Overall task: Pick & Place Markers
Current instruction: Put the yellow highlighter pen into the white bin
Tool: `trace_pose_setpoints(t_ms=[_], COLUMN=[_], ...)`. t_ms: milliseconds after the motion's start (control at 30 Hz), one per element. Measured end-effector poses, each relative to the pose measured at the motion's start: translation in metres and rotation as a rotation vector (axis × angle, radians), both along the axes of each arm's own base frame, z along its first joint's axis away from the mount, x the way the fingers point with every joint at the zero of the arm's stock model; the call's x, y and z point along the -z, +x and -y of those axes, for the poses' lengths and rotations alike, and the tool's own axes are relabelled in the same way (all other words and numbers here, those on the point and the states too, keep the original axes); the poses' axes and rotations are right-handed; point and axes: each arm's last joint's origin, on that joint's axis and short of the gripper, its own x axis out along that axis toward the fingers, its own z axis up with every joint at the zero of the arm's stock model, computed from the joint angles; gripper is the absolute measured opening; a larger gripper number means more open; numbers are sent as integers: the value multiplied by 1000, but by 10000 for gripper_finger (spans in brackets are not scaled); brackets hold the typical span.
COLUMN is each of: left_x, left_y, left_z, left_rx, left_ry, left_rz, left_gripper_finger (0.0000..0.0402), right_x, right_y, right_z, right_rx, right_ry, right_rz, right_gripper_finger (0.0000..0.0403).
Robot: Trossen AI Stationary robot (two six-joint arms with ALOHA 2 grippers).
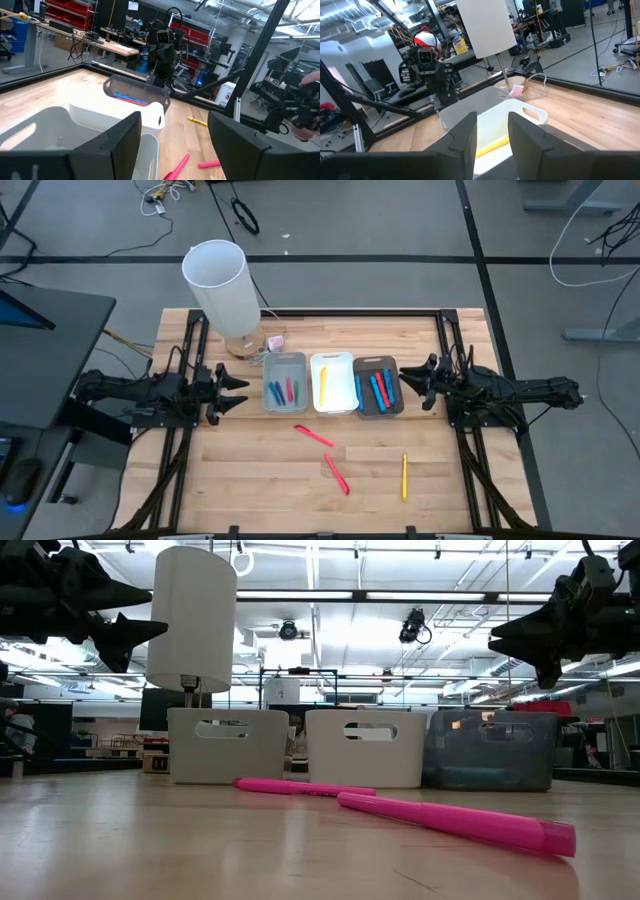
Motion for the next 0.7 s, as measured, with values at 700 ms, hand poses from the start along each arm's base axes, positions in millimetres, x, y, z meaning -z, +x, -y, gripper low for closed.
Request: trace_pose_setpoints(t_ms=[700], left_x=[0], left_y=[0], left_z=[0], left_rx=[0], left_ry=[0], left_rz=[0], left_gripper_finger=[234], right_x=[-114], right_y=[19], right_z=[1], right_rx=[51], right_ry=[-25], right_rz=[-132], right_gripper_finger=[237])
